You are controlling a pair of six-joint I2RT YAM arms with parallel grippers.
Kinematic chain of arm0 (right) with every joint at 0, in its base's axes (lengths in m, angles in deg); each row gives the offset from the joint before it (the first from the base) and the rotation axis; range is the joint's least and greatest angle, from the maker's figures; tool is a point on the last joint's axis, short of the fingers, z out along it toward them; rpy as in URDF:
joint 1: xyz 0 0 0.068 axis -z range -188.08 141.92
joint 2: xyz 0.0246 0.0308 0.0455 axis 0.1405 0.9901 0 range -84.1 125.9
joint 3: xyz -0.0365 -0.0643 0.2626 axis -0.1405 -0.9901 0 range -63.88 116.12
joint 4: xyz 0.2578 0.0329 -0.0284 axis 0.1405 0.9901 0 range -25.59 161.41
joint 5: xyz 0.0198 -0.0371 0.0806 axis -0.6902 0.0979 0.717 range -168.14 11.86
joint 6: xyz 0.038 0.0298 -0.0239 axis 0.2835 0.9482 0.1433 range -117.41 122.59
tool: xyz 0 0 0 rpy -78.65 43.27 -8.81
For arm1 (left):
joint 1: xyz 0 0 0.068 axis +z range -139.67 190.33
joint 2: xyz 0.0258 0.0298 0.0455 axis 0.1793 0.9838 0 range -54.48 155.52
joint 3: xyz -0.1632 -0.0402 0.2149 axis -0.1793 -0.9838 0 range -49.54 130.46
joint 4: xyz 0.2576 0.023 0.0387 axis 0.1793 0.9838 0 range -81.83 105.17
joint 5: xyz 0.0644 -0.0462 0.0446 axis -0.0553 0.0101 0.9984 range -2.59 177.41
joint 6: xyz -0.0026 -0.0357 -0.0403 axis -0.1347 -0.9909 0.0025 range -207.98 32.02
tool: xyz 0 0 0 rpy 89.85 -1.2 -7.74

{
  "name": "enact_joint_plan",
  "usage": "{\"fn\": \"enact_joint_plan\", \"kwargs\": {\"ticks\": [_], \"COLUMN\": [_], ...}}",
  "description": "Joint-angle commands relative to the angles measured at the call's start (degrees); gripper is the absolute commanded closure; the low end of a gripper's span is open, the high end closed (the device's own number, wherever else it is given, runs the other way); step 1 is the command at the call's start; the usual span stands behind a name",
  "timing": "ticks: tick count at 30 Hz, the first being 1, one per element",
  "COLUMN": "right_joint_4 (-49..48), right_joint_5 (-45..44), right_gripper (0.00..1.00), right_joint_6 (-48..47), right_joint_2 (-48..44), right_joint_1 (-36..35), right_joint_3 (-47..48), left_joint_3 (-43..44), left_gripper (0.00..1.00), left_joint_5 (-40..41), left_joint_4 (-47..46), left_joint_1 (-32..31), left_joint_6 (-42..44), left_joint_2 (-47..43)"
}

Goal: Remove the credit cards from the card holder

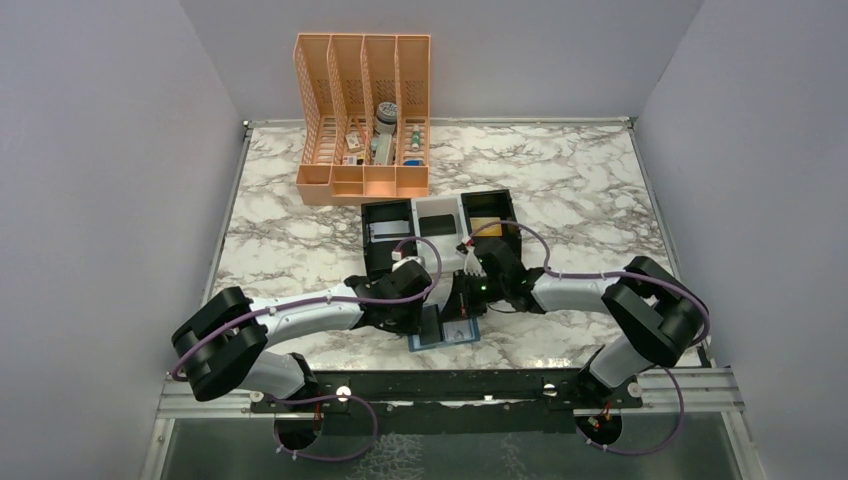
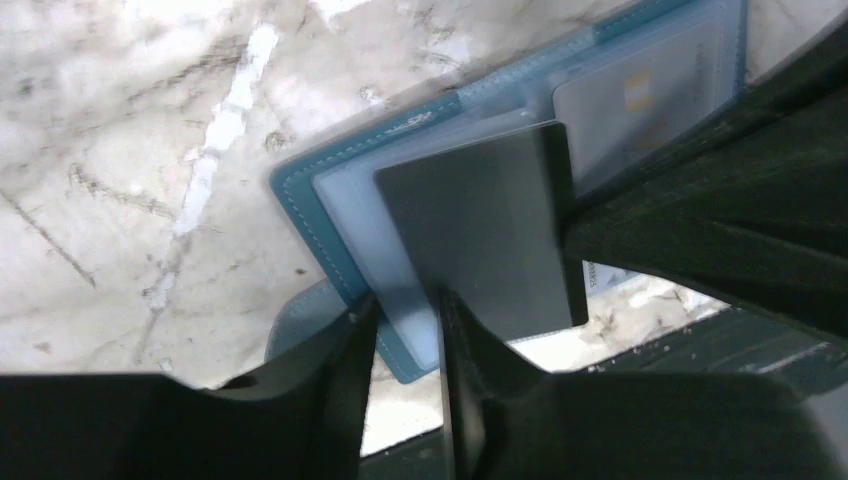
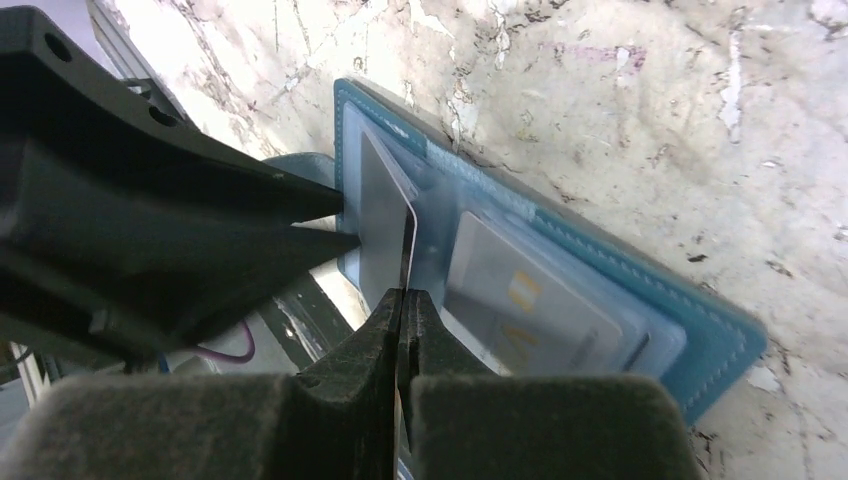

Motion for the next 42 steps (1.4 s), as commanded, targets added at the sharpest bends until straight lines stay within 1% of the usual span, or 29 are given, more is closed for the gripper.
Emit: {"fn": "enact_joint_plan", "kwargs": {"ticks": [1,3,7,12,18,23,27,32,33,35,36,37,38,39,42], "right_joint_4": [1.97,2.69,3.73,3.66,3.54,5.33,4.26,1.78,1.33,0.52,0.08,-0.35,-0.69,-1.03,-1.21], "right_joint_5": [2.36,2.90,4.81,4.34,7.06,7.82,9.18,9.69,9.50,9.12,9.05,9.12,9.13,9.14,8.87], "right_gripper": [0.99,0.99,0.99,0.99,0.99,0.99,0.99,0.99,0.99,0.99,0.99,0.99,0.99,0.99,0.99], "right_joint_6": [-2.96,-3.93,-5.60,-5.84,-7.20,-9.70,-9.40,-7.33,-6.84,-6.07,-5.79,-5.54,-5.36,-5.20,-5.13], "right_joint_2": [-2.47,-2.70,-2.18,-2.24,-2.76,-2.70,-2.51,-3.01,-3.05,-2.75,-2.52,-2.28,-2.09,-1.93,-1.66], "right_joint_1": [1.77,2.51,3.09,3.45,6.71,7.61,7.67,7.64,7.62,7.62,7.62,7.62,7.64,7.67,7.63], "right_joint_3": [-0.53,-0.56,-0.18,-0.57,-0.99,-0.54,-1.02,-2.32,-2.60,-3.00,-3.14,-3.29,-3.37,-3.39,-3.40], "left_joint_3": [-0.76,-0.65,-0.33,0.34,-0.03,0.03,0.67,2.72,3.29,4.44,5.03,5.54,5.97,6.30,6.93], "left_gripper": [0.81,0.84,0.84,0.84,0.84,0.82,0.74,0.54,0.51,0.50,0.50,0.53,0.59,0.66,0.92], "left_joint_5": [2.07,2.11,2.03,2.11,2.48,2.82,2.95,2.80,2.78,2.76,2.71,2.75,2.91,3.13,4.25], "left_joint_4": [0.16,0.19,0.17,0.15,0.20,0.22,0.20,0.21,0.15,0.05,0.13,0.21,0.26,0.48,1.91], "left_joint_1": [-0.40,-0.40,-0.40,-0.40,-0.39,-0.40,-0.40,-0.45,-0.48,-0.71,-0.95,-1.19,-1.38,-1.51,-1.75], "left_joint_6": [1.39,0.64,0.77,1.00,0.65,0.59,-0.04,-0.50,-0.51,-0.51,-0.45,-0.35,-0.26,-0.25,-1.04], "left_joint_2": [1.70,1.65,1.91,2.22,1.72,0.87,0.17,-1.33,-1.79,-2.32,-2.45,-2.40,-2.16,-1.82,-0.11]}}
